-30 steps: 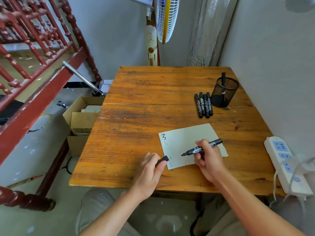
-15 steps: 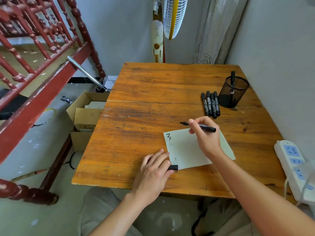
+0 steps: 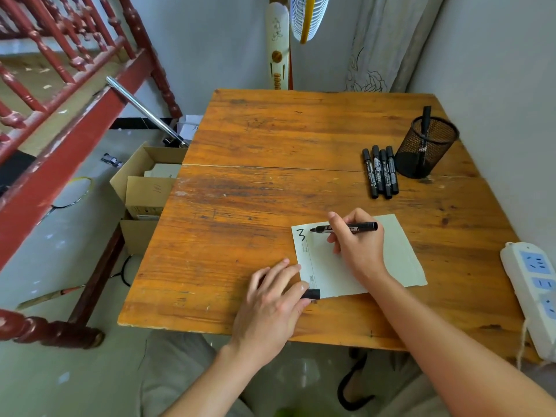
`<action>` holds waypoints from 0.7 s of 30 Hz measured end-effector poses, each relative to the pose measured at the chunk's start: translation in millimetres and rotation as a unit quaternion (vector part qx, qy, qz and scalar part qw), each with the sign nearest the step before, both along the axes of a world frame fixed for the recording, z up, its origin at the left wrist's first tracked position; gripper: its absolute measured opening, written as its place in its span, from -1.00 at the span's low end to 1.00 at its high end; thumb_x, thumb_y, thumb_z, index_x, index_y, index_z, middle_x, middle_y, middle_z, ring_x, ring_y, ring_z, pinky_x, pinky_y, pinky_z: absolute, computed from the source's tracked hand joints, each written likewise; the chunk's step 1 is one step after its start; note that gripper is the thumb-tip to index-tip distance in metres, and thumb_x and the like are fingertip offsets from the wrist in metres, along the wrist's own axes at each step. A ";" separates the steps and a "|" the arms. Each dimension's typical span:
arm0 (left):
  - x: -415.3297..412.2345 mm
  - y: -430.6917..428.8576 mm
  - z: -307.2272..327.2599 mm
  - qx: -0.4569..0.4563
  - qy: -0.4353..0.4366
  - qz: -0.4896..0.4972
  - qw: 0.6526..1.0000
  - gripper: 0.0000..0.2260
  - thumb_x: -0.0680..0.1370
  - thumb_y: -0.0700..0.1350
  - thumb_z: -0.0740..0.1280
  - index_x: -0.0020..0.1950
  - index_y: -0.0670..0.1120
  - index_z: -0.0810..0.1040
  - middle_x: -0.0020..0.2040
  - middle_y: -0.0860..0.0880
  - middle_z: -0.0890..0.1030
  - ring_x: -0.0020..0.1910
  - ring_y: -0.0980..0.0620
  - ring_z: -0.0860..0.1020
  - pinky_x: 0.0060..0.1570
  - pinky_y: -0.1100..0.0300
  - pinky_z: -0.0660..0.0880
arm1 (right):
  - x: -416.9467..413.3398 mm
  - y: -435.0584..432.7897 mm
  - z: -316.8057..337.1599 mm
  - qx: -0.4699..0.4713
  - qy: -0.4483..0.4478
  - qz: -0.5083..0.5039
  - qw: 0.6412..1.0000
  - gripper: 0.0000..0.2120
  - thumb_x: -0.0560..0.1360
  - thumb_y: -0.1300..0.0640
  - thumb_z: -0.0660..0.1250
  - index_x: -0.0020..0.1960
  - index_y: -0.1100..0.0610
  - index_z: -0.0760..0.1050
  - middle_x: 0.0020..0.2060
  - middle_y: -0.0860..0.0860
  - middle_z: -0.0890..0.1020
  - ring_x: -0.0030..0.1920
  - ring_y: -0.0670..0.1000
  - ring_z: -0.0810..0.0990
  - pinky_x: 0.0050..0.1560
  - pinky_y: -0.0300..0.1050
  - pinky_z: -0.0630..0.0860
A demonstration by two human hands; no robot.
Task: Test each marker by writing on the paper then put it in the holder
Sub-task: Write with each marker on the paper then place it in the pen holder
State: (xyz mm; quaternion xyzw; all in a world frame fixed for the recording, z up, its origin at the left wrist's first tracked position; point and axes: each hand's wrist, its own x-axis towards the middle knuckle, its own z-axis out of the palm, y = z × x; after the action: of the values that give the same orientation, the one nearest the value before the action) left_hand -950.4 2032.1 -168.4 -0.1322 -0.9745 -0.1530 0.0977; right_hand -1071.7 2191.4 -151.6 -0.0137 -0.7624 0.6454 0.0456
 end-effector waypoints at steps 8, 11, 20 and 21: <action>0.6 0.6 0.6 0.008 -0.005 0.003 1.000 -0.71 0.57 0.05 0.16 0.10 -0.04 0.59 0.26 -0.02 0.53 0.35 -0.01 0.36 0.27 -0.02 0.30 | -0.3 -0.2 1.7 0.004 -0.012 -0.020 1.000 -0.72 0.52 0.15 0.38 -0.30 0.22 0.40 -0.47 0.14 0.61 -0.55 -0.01 0.53 -0.50 -0.15 0.46; 0.9 1.2 0.3 0.009 -0.003 0.005 1.000 -0.72 0.57 0.05 0.16 0.10 -0.04 0.59 0.26 -0.02 0.53 0.35 0.00 0.36 0.28 -0.01 0.29 | 0.2 2.4 3.3 0.003 -0.012 -0.037 0.999 -0.71 0.52 0.17 0.37 -0.32 0.19 0.38 -0.49 0.12 0.60 -0.56 -0.03 0.53 -0.51 -0.17 0.45; 0.4 1.1 -1.5 0.017 0.003 0.001 1.000 -0.77 0.56 0.03 0.22 0.08 -0.04 0.58 0.26 -0.02 0.52 0.35 -0.01 0.36 0.26 -0.04 0.31 | 6.9 3.3 5.5 0.004 -0.013 -0.024 1.000 -0.72 0.52 0.22 0.35 -0.32 0.22 0.37 -0.50 0.14 0.59 -0.58 -0.03 0.50 -0.52 -0.18 0.43; 0.4 0.8 -1.7 0.019 0.003 0.001 1.000 -0.77 0.56 0.03 0.23 0.08 -0.04 0.58 0.26 -0.02 0.52 0.35 -0.01 0.35 0.26 -0.04 0.32 | 7.5 3.7 5.5 0.007 -0.013 -0.021 1.000 -0.72 0.52 0.22 0.35 -0.32 0.23 0.38 -0.50 0.14 0.59 -0.58 -0.04 0.50 -0.52 -0.18 0.44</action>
State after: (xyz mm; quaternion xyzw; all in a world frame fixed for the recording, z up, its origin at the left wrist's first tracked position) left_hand -950.0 2032.9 -170.2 -0.1299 -0.9713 -0.1706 0.1032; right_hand -1064.2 2195.1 -146.1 -0.0384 -0.7666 0.6390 0.0492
